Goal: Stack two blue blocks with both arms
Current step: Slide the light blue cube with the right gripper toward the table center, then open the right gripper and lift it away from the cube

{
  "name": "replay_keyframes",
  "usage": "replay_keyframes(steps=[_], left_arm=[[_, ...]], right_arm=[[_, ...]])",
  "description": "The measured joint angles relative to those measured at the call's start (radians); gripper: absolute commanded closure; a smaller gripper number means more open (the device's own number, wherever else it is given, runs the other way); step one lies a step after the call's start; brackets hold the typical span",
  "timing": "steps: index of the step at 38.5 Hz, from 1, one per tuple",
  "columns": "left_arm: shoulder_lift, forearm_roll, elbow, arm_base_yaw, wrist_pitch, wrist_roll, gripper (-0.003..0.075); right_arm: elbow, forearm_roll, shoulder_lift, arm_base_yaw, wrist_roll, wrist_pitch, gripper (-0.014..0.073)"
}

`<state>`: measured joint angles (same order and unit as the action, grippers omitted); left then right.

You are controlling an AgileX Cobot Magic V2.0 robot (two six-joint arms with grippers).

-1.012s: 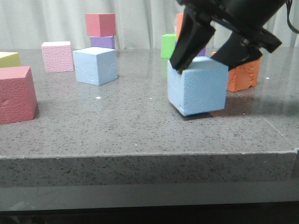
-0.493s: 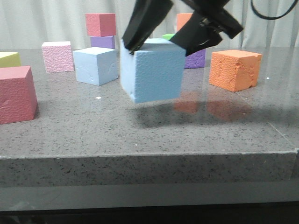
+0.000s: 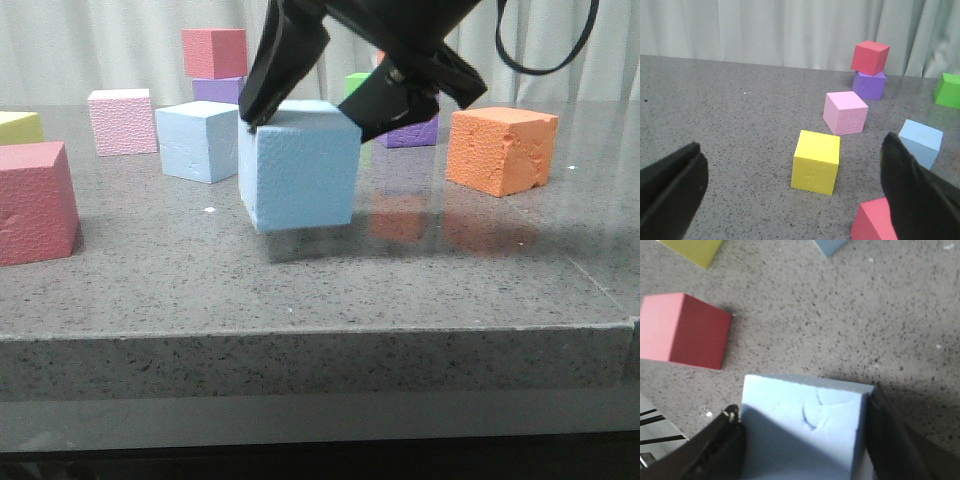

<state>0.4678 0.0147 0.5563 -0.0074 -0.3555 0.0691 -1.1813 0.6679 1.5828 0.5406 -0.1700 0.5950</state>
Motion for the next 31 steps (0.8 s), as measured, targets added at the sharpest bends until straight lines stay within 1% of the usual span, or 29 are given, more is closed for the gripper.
replay_keyframes(steps=[6,8,11,13,16,19,22,31], left_arm=[[0.000,0.000,0.000,0.000,0.000,0.000,0.0041],[0.000,0.000,0.000,0.000,0.000,0.000,0.0041],[0.000,0.000,0.000,0.000,0.000,0.000,0.0041],[0.000,0.000,0.000,0.000,0.000,0.000,0.0041],[0.000,0.000,0.000,0.000,0.000,0.000,0.0041],[0.000,0.000,0.000,0.000,0.000,0.000,0.0041],[0.000,0.000,0.000,0.000,0.000,0.000,0.0041],[0.000,0.000,0.000,0.000,0.000,0.000,0.0041]], right_arm=[[0.000,0.002,0.035,0.011,0.002,-0.002,0.0282],[0.000,0.002,0.037,0.018,0.002,-0.002,0.0262],[0.000,0.003,0.037,0.021,0.002,-0.003,0.0186],[0.000,0.003,0.037,0.021,0.002,-0.003,0.0111],[0.000,0.003,0.037,0.021,0.002,-0.003,0.0025],[0.000,0.003,0.037,0.021,0.002,-0.003,-0.0027],[0.000,0.003,0.037,0.021,0.002,-0.003,-0.0045],[-0.009,0.003,0.035,0.021,0.002,-0.003,-0.0041]])
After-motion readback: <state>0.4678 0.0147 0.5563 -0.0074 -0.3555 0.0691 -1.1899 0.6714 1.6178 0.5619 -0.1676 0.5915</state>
